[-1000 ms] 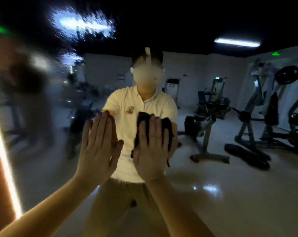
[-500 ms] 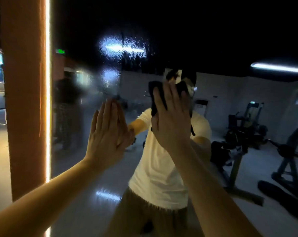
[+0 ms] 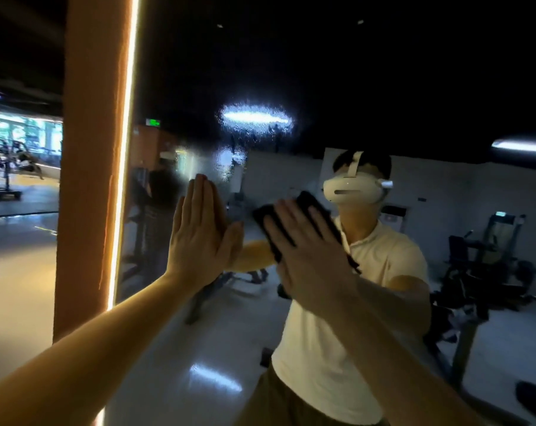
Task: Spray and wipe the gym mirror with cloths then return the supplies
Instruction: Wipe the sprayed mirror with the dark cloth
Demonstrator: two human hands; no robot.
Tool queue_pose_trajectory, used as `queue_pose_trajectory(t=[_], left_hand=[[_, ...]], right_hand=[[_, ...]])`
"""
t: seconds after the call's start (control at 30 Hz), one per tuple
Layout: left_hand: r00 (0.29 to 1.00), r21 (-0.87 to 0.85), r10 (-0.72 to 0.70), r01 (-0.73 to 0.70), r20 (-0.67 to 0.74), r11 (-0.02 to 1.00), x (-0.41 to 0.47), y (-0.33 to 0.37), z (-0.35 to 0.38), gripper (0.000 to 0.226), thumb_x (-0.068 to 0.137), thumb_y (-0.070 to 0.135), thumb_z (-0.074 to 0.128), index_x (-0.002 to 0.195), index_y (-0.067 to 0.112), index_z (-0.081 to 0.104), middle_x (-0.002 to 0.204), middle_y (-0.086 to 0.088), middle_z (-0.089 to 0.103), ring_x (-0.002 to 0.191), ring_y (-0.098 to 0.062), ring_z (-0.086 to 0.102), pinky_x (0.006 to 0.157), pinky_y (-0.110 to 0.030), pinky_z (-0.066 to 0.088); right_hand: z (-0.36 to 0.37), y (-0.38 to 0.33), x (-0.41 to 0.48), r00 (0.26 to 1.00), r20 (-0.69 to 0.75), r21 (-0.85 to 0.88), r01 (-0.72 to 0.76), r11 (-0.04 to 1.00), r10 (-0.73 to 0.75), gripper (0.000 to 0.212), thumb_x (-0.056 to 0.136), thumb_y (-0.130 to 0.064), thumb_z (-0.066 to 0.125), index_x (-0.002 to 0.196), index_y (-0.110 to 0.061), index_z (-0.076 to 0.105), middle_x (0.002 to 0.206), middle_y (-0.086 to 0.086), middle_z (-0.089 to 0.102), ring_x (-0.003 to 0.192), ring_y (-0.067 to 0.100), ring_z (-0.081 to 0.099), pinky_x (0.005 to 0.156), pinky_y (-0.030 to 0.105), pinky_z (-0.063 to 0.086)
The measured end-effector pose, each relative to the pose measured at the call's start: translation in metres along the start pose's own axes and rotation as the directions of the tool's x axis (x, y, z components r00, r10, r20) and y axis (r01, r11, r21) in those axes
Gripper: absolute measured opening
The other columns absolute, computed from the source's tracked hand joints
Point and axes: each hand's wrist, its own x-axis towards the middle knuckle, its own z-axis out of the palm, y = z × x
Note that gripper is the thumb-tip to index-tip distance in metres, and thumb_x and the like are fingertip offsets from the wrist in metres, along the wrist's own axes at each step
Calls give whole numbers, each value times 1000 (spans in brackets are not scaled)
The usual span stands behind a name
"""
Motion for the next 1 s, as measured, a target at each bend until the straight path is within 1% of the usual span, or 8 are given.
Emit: queue_pose_trajectory(t=[0.17, 0.33, 0.5, 0.6, 0.67, 0.77, 0.87, 1.0], left_hand=[[1000, -1, 22, -22, 6, 1000, 0, -2, -8, 90, 104, 66, 22, 164, 0, 7, 173, -17, 5, 161, -29, 6, 128, -53, 19], [974, -33, 210, -213, -80, 977, 12, -25, -22, 77, 108, 58, 29, 156, -2, 31, 159, -25, 39, 146, -43, 39, 121, -58, 31], [932, -64, 284, -305, -226, 950, 58, -72, -28, 59, 111, 34, 29, 156, -5, 36, 161, -25, 37, 149, -42, 38, 118, -64, 33], [931, -79, 306, -326, -199, 942, 76, -72, -27, 64, 111, 37, 23, 157, -7, 32, 164, -27, 30, 153, -42, 30, 120, -65, 31], [941, -103, 291, -312, -174, 945, 77, -65, -26, 72, 111, 45, 21, 156, -10, 32, 165, -27, 28, 155, -40, 26, 125, -58, 25], [961, -116, 239, -256, -138, 960, 72, -57, -22, 79, 109, 53, 21, 159, -8, 24, 170, -22, 19, 160, -33, 15, 130, -46, 13], [972, -104, 220, -228, -86, 968, 70, -55, -22, 83, 107, 56, 27, 162, -4, 16, 173, -18, 11, 161, -30, 8, 131, -46, 8], [970, -82, 241, -242, -26, 967, 71, -59, -26, 88, 104, 59, 34, 164, -2, 11, 174, -16, 6, 162, -29, 5, 130, -48, 10]], right_hand=[[-31, 64, 53, 937, -122, -62, -337, 940, 328, 69, 95, -30, 38, 161, -12, 30, 170, 15, 19, 158, 31, 15, 128, 50, 9], [-22, 32, 92, 850, -191, -61, -510, 858, 491, 70, 97, -30, 34, 164, -12, 21, 171, 17, 10, 159, 34, 9, 128, 52, 6], [13, -62, 107, 994, -53, -50, -95, 994, 92, 69, 96, -33, 44, 161, -11, 31, 169, 18, 23, 157, 35, 15, 128, 52, 6], [14, -60, 91, 984, 79, -62, 165, 984, -160, 69, 100, -34, 43, 163, -12, 25, 171, 14, 16, 159, 31, 8, 129, 49, 0], [5, -31, 88, 984, 72, -116, 172, 978, -165, 68, 98, -35, 45, 161, -14, 31, 169, 14, 23, 158, 31, 15, 129, 49, 1], [-20, 32, 103, 997, -23, -195, -82, 977, 79, 71, 94, -35, 45, 161, -14, 30, 169, 15, 24, 157, 32, 18, 126, 49, 4], [-42, 79, 125, 909, -154, -165, -409, 897, 387, 65, 100, -31, 38, 161, -13, 27, 170, 15, 18, 158, 31, 13, 128, 49, 7], [-44, 66, 167, 820, -222, -110, -559, 822, 528, 67, 100, -34, 25, 163, -13, 22, 171, 16, 15, 159, 33, 11, 128, 52, 8]])
